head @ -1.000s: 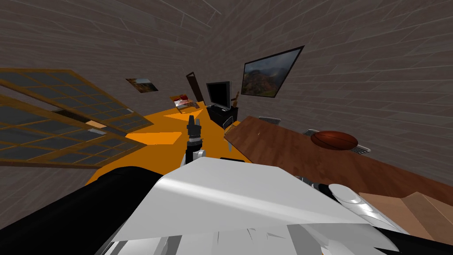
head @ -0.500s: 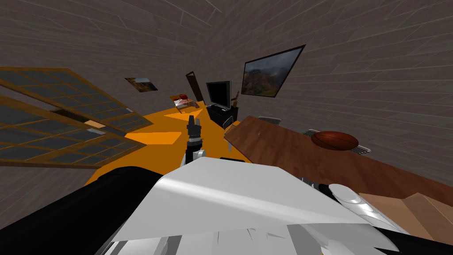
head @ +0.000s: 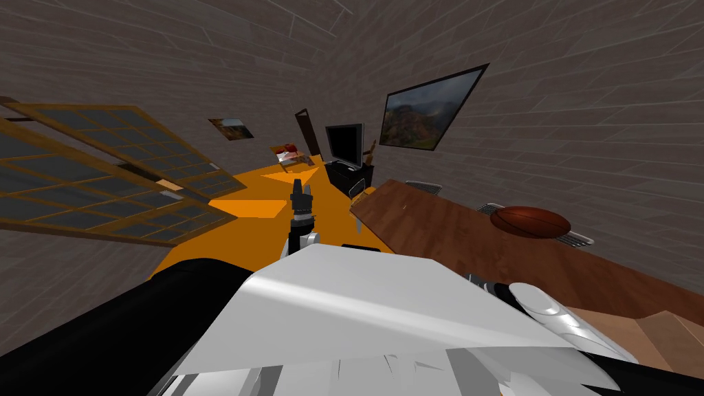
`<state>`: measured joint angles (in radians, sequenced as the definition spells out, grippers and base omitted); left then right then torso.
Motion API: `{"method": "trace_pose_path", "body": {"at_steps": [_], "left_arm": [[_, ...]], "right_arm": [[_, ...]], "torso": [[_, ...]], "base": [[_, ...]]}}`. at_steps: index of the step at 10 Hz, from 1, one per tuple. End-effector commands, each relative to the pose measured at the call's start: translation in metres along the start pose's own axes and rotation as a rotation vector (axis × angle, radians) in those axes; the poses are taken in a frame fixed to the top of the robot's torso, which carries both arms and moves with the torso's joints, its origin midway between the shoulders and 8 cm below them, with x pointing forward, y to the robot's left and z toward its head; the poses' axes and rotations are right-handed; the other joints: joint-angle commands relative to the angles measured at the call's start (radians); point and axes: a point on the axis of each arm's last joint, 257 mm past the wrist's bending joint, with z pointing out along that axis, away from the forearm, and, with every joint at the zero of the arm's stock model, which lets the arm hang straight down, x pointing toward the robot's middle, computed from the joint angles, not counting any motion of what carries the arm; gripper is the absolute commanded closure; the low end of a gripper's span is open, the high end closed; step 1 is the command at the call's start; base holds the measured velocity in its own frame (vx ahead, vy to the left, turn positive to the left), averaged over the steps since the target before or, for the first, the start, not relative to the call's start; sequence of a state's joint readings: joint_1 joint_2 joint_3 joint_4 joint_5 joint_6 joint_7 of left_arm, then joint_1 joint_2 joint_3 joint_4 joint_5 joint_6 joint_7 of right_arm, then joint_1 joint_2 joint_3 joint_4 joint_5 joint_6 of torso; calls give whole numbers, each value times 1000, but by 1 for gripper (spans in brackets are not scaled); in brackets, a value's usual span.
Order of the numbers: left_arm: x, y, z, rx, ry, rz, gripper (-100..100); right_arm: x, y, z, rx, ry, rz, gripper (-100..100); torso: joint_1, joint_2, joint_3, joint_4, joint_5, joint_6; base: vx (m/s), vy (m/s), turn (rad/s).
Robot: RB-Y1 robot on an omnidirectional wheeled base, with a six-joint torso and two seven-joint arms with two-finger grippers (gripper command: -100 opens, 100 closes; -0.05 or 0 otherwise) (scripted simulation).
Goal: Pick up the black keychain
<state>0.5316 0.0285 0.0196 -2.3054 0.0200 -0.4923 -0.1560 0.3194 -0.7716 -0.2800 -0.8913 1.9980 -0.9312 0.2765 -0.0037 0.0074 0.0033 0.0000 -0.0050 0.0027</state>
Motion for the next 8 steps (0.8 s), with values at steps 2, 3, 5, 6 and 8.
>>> {"method": "trace_pose_path", "body": {"at_steps": [2, 3, 5, 6, 8], "left_arm": [[0, 0, 0, 0, 0, 0, 0], [0, 0, 0, 0, 0, 0, 0], [0, 0, 0, 0, 0, 0, 0], [0, 0, 0, 0, 0, 0, 0], [0, 0, 0, 0, 0, 0, 0]], "right_arm": [[-2, -5, -4, 6, 8, 32, 100], [-5, -8, -6, 11, 13, 18, 100], [-5, -8, -6, 11, 13, 58, 100], [-8, -11, -9, 14, 17, 54, 100], [-12, -12, -10, 16, 19, 67, 100]], "torso": [[1, 1, 0, 0, 0, -1], [1, 0, 0, 0, 0, 0], [0, 0, 0, 0, 0, 0], [0, -2, -1, 0, 0, 1], [1, -2, -1, 0, 0, 0]], "base": [[-90, -13, 119], [-80, -23, 142], [-60, -25, 44], [-68, -16, 148], [-80, -20, 109]]}}
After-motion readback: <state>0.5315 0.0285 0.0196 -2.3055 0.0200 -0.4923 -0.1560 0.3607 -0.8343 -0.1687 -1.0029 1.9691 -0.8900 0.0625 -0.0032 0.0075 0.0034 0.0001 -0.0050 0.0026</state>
